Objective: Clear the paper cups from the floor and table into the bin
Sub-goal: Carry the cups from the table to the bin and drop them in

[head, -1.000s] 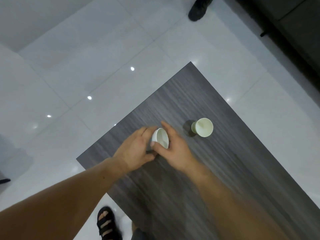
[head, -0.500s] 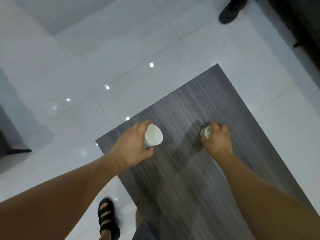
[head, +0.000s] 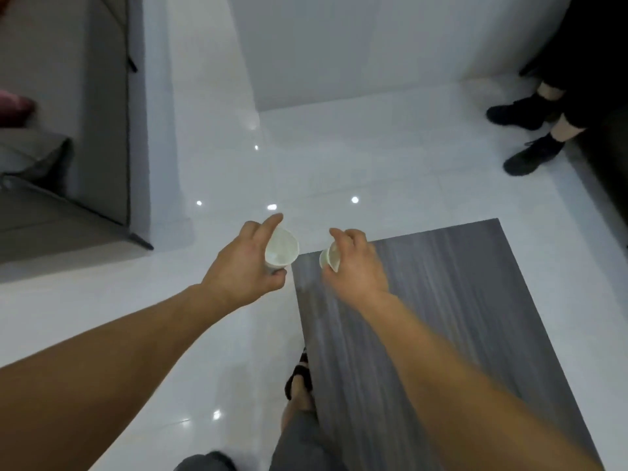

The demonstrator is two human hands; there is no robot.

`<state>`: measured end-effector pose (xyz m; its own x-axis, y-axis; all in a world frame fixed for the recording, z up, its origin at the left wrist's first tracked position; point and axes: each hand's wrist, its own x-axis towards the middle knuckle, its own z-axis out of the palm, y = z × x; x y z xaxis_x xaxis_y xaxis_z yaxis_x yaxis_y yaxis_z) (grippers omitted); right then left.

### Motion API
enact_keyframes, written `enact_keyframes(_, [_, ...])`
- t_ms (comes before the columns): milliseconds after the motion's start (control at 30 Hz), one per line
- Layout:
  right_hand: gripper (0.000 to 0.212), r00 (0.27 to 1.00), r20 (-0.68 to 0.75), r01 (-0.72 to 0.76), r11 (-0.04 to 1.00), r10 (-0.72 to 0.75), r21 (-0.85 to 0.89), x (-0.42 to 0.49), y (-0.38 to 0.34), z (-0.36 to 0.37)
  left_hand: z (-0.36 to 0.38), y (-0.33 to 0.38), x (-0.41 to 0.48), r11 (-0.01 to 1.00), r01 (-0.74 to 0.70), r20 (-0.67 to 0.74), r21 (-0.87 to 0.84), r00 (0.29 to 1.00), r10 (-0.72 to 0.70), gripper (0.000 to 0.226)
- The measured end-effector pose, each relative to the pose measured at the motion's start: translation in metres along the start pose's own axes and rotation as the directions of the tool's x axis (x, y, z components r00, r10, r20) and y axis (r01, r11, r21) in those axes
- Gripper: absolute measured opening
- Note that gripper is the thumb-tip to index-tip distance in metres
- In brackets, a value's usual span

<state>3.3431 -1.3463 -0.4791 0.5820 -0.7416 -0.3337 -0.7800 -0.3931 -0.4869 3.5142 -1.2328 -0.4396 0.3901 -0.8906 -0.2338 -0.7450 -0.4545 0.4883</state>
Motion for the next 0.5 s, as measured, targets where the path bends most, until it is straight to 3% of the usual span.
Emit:
enact_keyframes(133, [0.069,0.988,0.051,0.147,0.986,-0.143,-0.078,-0.049,-0.093,0.01,-0.053,-0.057,-0.09,0.993,0.114,-0.147,-0.044,0.982,-0.119,0.085])
enact_keyframes(267, [0.068,0.946,0.086,0.322,0.936,-0.313,-0.14,-0.11,-0.199,0.031,-0.116,-0.12,-0.204,0.97,0.226,-0.325,-0.086,0.914,-0.242,0.083])
enact_keyframes(400, [0.068,0.849,0.178,0.526,0.827,-0.497,-0.2,-0.171,-0.307,0.072,-0.163,-0.179,-0.329,0.915,0.378,-0.448,-0.143,0.799,-0.401,0.079])
enact_keyframes(500, [0.067,0.738,0.277,0.672,0.711,-0.616,-0.208,-0.212,-0.379,0.109,-0.18,-0.215,-0.415,0.832,0.5,-0.5,-0.242,0.67,-0.548,0.08])
